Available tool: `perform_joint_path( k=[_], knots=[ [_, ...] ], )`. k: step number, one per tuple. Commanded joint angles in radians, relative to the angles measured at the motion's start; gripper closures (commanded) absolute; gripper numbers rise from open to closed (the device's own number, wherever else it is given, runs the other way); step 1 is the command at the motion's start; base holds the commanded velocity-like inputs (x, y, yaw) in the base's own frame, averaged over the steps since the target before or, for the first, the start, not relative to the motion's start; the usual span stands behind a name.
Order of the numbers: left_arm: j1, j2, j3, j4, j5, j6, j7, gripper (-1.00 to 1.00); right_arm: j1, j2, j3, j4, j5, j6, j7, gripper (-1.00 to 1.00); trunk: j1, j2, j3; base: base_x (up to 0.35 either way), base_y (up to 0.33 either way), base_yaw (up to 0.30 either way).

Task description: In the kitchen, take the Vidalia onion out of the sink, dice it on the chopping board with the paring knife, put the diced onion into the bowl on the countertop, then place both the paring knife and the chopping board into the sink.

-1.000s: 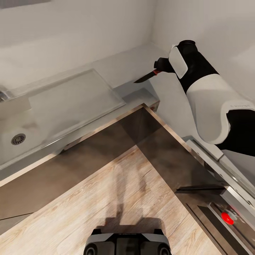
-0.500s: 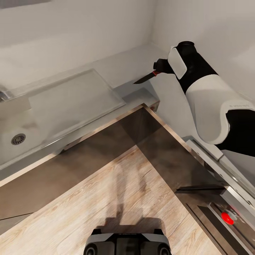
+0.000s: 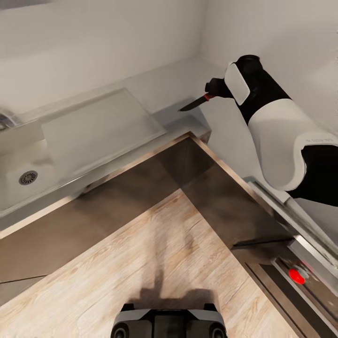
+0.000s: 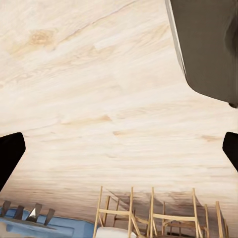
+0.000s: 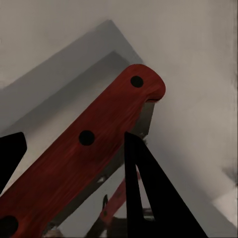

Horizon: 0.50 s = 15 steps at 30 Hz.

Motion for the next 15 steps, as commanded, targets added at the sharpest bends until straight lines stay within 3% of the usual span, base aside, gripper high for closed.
perform_joint_path(
  k=[1,7,15],
  knots=[
    [0.000,0.000,-0.003,0.000,0.007,-0.003,0.001,-1.00,0.000,-0.002,-0.004,-0.001,-0.011,0.001,-0.007,1.00,0.000,-0.002,-0.001,-0.310,0.000,0.000],
    [0.000,0.000,-0.003,-0.002,0.007,-0.003,0.001,-1.00,0.000,-0.029,-0.007,-0.008,-0.024,0.002,0.007,1.00,0.000,-0.002,-0.001,-0.326,0.000,0.000],
    [0.000,0.005,-0.005,-0.001,0.007,-0.003,0.001,-1.00,0.000,-0.029,-0.008,-0.011,-0.029,0.002,0.130,1.00,0.000,-0.002,-0.001,-0.333,0.000,0.000]
  ],
)
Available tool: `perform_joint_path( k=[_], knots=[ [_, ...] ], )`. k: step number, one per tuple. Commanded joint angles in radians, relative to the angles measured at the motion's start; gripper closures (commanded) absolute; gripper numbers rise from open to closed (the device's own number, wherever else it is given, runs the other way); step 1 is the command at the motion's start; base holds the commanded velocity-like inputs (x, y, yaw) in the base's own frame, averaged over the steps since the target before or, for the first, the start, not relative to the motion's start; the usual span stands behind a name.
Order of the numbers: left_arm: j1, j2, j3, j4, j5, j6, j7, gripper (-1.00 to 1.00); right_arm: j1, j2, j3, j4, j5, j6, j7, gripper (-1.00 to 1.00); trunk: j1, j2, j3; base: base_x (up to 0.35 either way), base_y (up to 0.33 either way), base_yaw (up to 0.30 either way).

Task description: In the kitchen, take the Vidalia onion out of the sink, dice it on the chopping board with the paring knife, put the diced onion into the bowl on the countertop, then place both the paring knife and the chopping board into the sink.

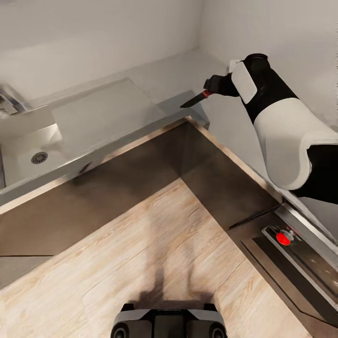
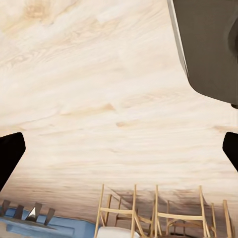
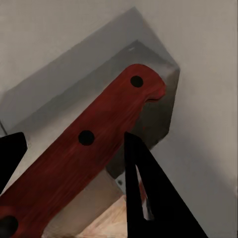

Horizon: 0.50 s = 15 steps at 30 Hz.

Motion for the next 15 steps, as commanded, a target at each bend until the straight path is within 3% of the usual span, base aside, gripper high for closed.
perform_joint_path(
  k=[1,5,6,9,15],
  knots=[
    [0.000,0.000,-0.004,0.001,0.007,-0.003,0.001,-1.00,0.000,0.001,-0.004,-0.001,-0.011,0.002,0.012,1.00,0.000,-0.002,-0.001,-0.333,0.014,0.000],
    [0.000,0.005,-0.004,0.002,0.007,-0.003,0.001,-1.00,0.000,0.005,-0.004,0.005,-0.027,0.001,0.060,1.00,0.000,-0.002,-0.001,-0.334,0.053,0.000],
    [0.000,0.009,-0.004,0.002,0.007,-0.003,0.001,-1.00,0.000,0.008,-0.004,0.008,-0.050,-0.002,0.072,1.00,0.000,-0.002,-0.001,-0.284,0.084,0.000],
    [0.000,0.009,-0.004,0.002,0.007,-0.003,0.001,-1.00,0.000,0.021,-0.004,0.009,-0.064,-0.004,0.074,1.00,0.000,-0.002,0.001,-0.244,0.081,0.000],
    [0.000,0.010,-0.004,0.000,0.005,-0.003,0.003,-1.00,0.000,0.042,-0.003,0.010,-0.067,-0.007,0.073,1.00,0.000,-0.002,0.009,-0.052,0.018,0.000]
  ],
)
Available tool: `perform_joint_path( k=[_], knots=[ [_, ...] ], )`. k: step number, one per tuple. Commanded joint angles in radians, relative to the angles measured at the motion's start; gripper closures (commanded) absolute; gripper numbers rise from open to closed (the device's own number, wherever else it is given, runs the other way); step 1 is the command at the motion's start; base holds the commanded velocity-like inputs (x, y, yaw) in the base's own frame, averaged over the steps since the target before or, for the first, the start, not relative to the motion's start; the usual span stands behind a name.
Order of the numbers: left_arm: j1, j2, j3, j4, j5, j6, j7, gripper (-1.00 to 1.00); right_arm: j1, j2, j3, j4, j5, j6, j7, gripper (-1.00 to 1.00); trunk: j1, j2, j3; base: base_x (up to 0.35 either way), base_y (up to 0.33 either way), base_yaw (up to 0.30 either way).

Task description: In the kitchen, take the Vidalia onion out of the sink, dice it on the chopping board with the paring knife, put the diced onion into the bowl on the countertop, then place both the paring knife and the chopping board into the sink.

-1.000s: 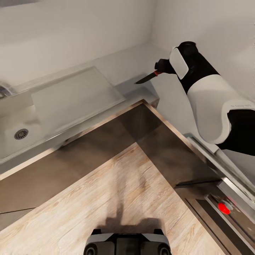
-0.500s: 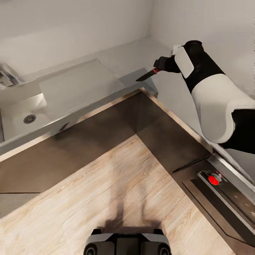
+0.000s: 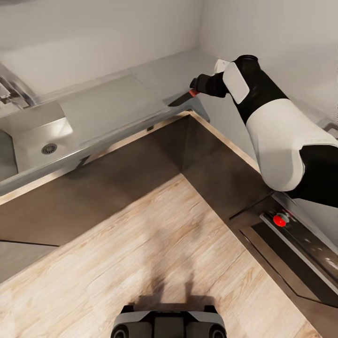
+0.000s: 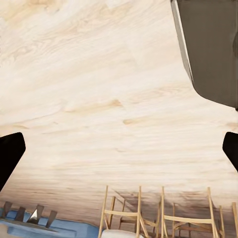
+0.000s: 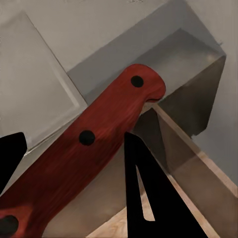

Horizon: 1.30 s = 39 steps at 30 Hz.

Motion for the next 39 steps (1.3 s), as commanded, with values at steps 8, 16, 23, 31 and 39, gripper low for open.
perform_joint_path(
  k=[8,16,23,31,39],
  knots=[
    [0.000,0.001,-0.004,0.000,0.006,-0.003,0.000,-1.00,0.000,0.004,-0.003,0.000,-0.008,0.003,-0.010,1.00,0.001,-0.001,0.011,-0.002,0.001,0.000],
    [0.000,0.006,-0.007,0.005,0.006,-0.095,-0.001,-1.00,0.003,0.034,-0.003,0.004,-0.006,0.003,-0.010,1.00,0.001,-0.001,0.024,-0.012,0.000,0.000],
    [0.000,0.010,-0.008,0.008,0.008,-0.125,-0.001,-1.00,0.008,0.036,-0.002,0.027,-0.006,0.002,-0.001,1.00,0.001,-0.001,0.035,-0.262,0.000,0.000],
    [0.000,0.028,-0.007,0.008,0.009,-0.127,-0.002,-1.00,0.009,0.036,-0.002,0.047,-0.010,-0.001,0.012,1.00,0.001,-0.001,0.048,-0.326,0.024,0.000],
    [0.000,0.029,-0.007,0.008,0.010,-0.128,-0.001,-1.00,0.009,0.036,0.004,0.049,0.003,-0.048,0.011,1.00,0.001,-0.001,0.061,-0.288,0.086,0.019]
  ],
)
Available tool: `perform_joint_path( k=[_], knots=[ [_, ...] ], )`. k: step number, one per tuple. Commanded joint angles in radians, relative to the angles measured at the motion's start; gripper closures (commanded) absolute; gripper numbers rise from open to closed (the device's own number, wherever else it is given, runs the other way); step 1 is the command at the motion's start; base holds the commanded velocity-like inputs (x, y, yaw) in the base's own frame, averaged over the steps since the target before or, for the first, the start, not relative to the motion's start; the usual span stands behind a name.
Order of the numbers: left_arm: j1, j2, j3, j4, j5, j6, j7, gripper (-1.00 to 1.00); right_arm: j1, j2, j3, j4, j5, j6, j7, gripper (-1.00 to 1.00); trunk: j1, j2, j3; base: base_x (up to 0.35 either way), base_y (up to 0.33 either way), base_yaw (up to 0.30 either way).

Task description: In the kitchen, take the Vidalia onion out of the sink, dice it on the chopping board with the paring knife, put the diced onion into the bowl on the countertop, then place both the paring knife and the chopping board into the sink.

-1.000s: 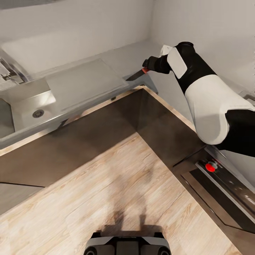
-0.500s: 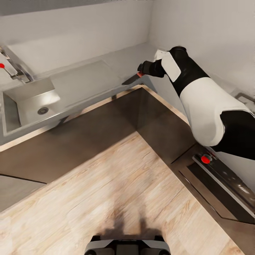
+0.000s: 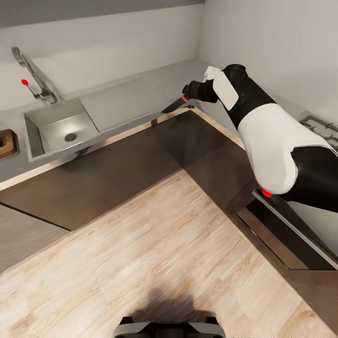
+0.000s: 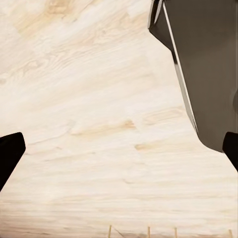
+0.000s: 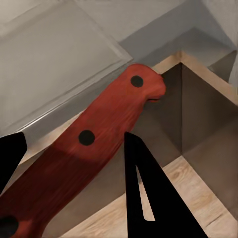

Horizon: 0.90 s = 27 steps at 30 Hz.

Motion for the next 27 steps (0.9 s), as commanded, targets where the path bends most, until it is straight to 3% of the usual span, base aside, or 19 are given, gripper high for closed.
perform_joint_path(
  k=[1,17,27],
  knots=[
    [0.000,0.000,-0.004,0.001,0.006,-0.004,0.002,-1.00,0.000,0.001,-0.001,-0.001,-0.009,-0.001,-0.008,1.00,0.000,-0.001,0.000,-0.066,0.009,0.184],
    [0.000,-0.003,-0.004,0.001,0.006,-0.004,0.002,-1.00,0.000,0.001,0.006,0.003,-0.008,-0.002,-0.006,1.00,0.000,-0.001,0.017,-0.008,0.001,0.234],
    [0.000,-0.002,-0.004,0.001,0.006,-0.004,0.002,-1.00,0.000,0.001,0.043,0.006,-0.008,-0.002,-0.004,1.00,0.000,-0.001,0.025,0.000,0.000,0.258]
  ],
)
